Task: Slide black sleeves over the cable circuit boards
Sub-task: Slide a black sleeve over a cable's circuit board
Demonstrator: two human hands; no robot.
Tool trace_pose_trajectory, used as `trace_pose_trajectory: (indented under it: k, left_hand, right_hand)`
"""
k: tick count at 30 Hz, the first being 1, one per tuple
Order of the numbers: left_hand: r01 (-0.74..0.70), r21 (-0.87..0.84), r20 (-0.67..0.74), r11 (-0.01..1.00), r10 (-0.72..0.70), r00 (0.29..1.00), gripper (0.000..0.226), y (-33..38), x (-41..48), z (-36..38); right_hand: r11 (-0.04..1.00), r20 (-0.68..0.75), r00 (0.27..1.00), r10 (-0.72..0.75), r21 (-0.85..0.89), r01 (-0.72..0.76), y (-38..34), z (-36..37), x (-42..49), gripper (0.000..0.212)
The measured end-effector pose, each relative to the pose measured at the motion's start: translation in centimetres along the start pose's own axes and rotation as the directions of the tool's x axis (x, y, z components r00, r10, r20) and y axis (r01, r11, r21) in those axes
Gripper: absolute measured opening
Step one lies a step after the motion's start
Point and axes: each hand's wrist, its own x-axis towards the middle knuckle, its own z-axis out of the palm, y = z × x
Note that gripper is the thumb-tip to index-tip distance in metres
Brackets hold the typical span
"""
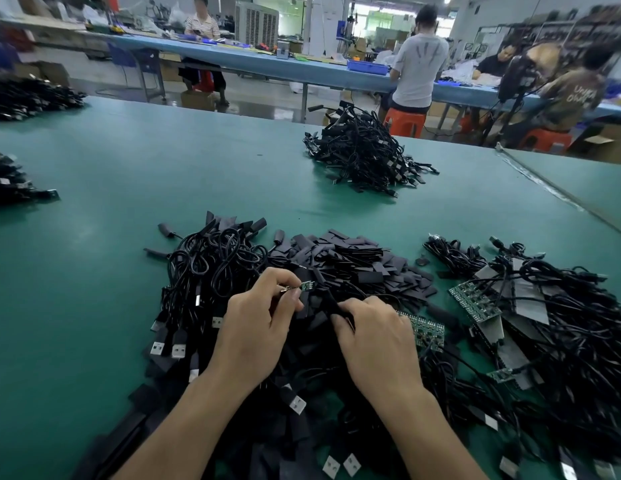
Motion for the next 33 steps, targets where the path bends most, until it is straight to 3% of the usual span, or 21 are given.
trace_pose_trajectory:
  k: [5, 9, 14, 21, 29, 33]
  left_hand:
    - [0.004, -0.002, 0.007, 1.000, -0.004, 1.000, 0.015, -0.04, -0.05, 0.03]
    - [-0.026, -0.023, -0.003, 0.999, 0.026, 1.000, 0.025, 0.03, -0.05, -0.05]
    - [-0.054, -0.011, -0.010, 0.998, 0.054, 0.999, 0.033, 0.06, -0.26, -0.05]
    - [-0.015, -0.121, 0.053, 0.993, 0.022, 0.998, 0.019, 0.90, -0.38, -0.21]
    - [0.070, -0.280, 0.084, 0.958, -0.049, 0.995, 0.025, 0.68, -0.21, -0.18]
    - [0.117, -0.317, 0.103, 0.941, -0.088, 0.991, 0.022, 0.64, -0.20, -0.05]
  right_hand:
    - [0.975, -0.134, 0.990, 0.049, 0.220, -0.019, 0.07, -0.42, -0.20, 0.019]
    - [0.954, -0.189, 0.978, 0.091, 0.299, -0.031, 0.28, -0.45, -0.28, 0.024]
    - [0.945, -0.244, 0.970, 0.016, 0.320, 0.065, 0.58, -0.21, -0.34, 0.017]
    - [0.872, -0.248, 0.927, -0.282, 0.337, 0.355, 0.64, -0.18, -0.59, 0.017]
    - [0.866, -0.250, 0.922, -0.295, 0.338, 0.368, 0.62, -0.13, -0.63, 0.033]
    - [0.879, -0.309, 0.904, -0.296, 0.283, 0.385, 0.74, 0.15, -0.53, 0.028]
